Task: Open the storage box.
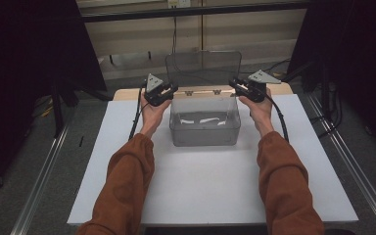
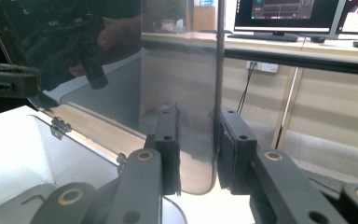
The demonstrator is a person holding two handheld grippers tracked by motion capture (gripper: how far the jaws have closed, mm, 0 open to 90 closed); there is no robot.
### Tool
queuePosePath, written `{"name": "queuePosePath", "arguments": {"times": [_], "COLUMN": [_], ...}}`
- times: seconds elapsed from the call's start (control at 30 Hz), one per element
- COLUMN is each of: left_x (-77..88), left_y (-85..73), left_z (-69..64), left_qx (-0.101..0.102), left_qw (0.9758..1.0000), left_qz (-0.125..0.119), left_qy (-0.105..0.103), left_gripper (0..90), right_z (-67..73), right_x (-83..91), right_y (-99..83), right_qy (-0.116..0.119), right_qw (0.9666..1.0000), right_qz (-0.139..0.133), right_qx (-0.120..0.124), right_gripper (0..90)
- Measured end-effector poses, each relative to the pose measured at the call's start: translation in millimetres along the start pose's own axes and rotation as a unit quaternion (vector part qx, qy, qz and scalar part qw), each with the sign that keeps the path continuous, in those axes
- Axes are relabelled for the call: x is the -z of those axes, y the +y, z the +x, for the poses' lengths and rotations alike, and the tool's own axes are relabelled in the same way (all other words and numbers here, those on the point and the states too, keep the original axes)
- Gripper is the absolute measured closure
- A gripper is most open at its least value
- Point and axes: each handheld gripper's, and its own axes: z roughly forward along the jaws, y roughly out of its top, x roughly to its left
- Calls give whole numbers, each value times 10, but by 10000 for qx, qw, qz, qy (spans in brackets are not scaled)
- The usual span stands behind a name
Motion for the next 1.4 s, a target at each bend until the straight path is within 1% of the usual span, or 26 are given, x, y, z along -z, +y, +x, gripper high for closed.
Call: {"name": "queuePosePath", "arguments": {"times": [0.03, 0.07, 0.1, 0.13, 0.17, 0.23, 0.27, 0.3, 0.33, 0.4, 0.47, 0.57, 0.6, 0.67, 0.73, 0.8, 0.87, 0.93, 1.0, 1.03, 1.07, 1.1, 1.17, 1.23, 1.4], "left_x": [-13, -21, -24, -29, -28, -29, -39, -41, -44, -59, -68, -78, -80, -90, -107, -117, -115, -120, -127, -130, -136, -137, -145, -150, -163], "left_y": [1, 4, 8, 10, 11, 14, 16, 20, 25, 27, 35, 54, 58, 63, 65, 69, 81, 91, 105, 108, 110, 112, 118, 132, 154], "left_z": [1, -3, 6, 15, 20, 34, 34, 39, 52, 54, 65, 77, 75, 78, 75, 89, 105, 112, 115, 125, 130, 134, 144, 143, 149], "left_qx": [21, 93, 85, 100, 136, 132, 174, 176, 148, 280, 291, 368, 468, 553, 729, 812, 809, 947, 991, 991, 1049, 1063, 1094, 1079, 1123], "left_qw": [10000, 10000, 10000, 9999, 9999, 9999, 9998, 9998, 9998, 9996, 9995, 9991, 9986, 9982, 9972, 9965, 9962, 9948, 9941, 9939, 9933, 9930, 9925, 9923, 9911], "left_qz": [-21, -34, -13, -5, 15, 38, 16, 65, 75, 73, 114, 196, 220, 233, 179, 198, 292, 351, 435, 471, 484, 508, 535, 601, 710], "left_qy": [-13, 8, 1, -48, -48, -44, -55, -84, -65, -67, -71, -66, -60, -61, -71, -90, -106, -92, -59, -60, -85, -87, -109, -86, -73], "left_gripper": [699, 701, 703, 708, 714, 722, 724, 725, 727, 727, 728, 728, 730, 732, 733, 735, 737, 739, 738, 737, 736, 737, 736, 735, 731], "right_z": [-6, -6, -12, -22, -30, -42, -48, -53, -59, -64, -67, -84, -85, -90, -97, -103, -109, -117, -120, -124, -127, -130, -135, -138, -147], "right_x": [-11, -19, -27, -34, -40, -50, -54, -59, -61, -65, -68, -80, -85, -96, -105, -113, -121, -129, -136, -141, -144, -149, -155, -165, -180], "right_y": [-14, -27, -38, -45, -51, -65, -70, -73, -76, -76, -72, -59, -53, -47, -43, -36, -23, -15, -13, -12, -12, -9, 0, 11, 32], "right_qy": [14, -1, -2, 14, 23, 27, 47, 57, 59, 54, 53, 69, 58, 49, 44, 45, 32, 31, 26, 20, 10, 7, 1, -13, -25], "right_qw": [10000, 10000, 10000, 10000, 9999, 9999, 9998, 9997, 9997, 9994, 9994, 9989, 9988, 9984, 9977, 9970, 9963, 9955, 9942, 9936, 9928, 9922, 9913, 9908, 9893], "right_qz": [-1, 35, 62, 66, 64, 79, 76, 56, 57, 45, 70, 135, 170, 197, 206, 232, 288, 325, 346, 362, 374, 387, 437, 483, 584], "right_qx": [-7, -24, -41, -63, -99, -140, -191, -236, -251, -331, -346, -433, -449, -536, -643, -737, -809, -892, -1022, -1071, -1142, -1186, -1242, -1265, -1334], "right_gripper": [716, 717, 720, 724, 728, 733, 734, 737, 741, 747, 752, 756, 756, 756, 758, 759, 759, 759, 759, 760, 760, 760, 760, 760, 759]}}
